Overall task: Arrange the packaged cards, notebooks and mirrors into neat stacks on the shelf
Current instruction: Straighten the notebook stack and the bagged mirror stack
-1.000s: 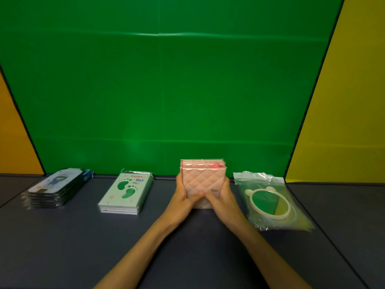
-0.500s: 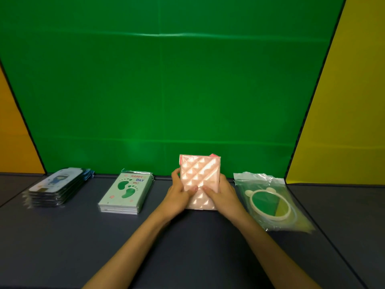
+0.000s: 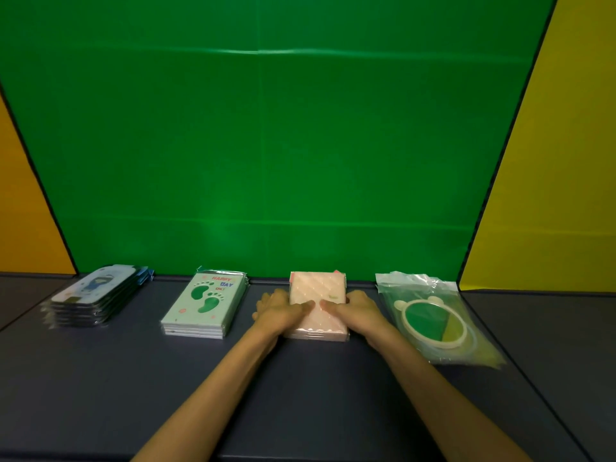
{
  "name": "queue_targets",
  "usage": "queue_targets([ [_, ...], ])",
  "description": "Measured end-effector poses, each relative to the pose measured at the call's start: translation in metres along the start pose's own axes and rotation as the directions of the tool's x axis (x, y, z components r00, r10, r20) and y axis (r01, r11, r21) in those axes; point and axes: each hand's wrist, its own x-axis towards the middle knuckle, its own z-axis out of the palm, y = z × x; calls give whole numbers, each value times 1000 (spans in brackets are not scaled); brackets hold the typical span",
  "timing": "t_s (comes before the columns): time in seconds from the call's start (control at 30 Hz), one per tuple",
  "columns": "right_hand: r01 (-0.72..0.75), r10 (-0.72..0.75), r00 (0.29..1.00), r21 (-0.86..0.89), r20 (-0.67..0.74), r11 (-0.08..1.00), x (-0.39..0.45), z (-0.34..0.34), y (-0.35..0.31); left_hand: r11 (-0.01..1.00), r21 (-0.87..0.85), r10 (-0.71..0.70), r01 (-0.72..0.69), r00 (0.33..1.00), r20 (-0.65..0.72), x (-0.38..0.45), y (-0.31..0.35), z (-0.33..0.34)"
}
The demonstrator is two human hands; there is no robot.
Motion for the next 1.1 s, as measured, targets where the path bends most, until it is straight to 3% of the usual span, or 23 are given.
queue_targets([
  [0.2, 20, -18, 1000, -111, 17, 994, 1, -2, -1, 979, -191, 75, -67, 997, 36, -9, -2, -7],
  [0.27, 29, -22, 999, -155, 48, 987, 2, -4, 1, 957, -277, 118, -81, 986, 119, -14, -5, -14],
  [0.33, 16, -2, 995, -136, 101, 991, -4, -11, -2, 966, -209, 192, -149, 959, 207, -21, -11, -24],
  [0.4, 3, 22, 976, -116, 216, 993, -9, -20, -4, 970, -34, 243, -243, 936, 255, -25, -19, -32],
  [0.5, 69, 18, 953, -273, 302, 959, -13, -26, -6, 944, 88, 293, -318, 931, 220, -26, -23, -35],
  [0.6, 95, 2, 971, -388, 241, 917, -10, -19, -6, 930, 134, 323, -343, 934, 152, -26, -19, -32],
  [0.7, 74, 0, 981, -374, 195, 925, -7, -15, -6, 934, 138, 313, -329, 941, 125, -24, -17, -31],
  [0.93, 52, 17, 983, -365, 183, 929, -7, -14, -8, 936, 108, 319, -335, 938, 138, -20, -19, -34],
  [1.1, 58, 25, 979, -390, 203, 919, -11, -19, -10, 907, 184, 345, -379, 919, 189, -21, -21, -46],
])
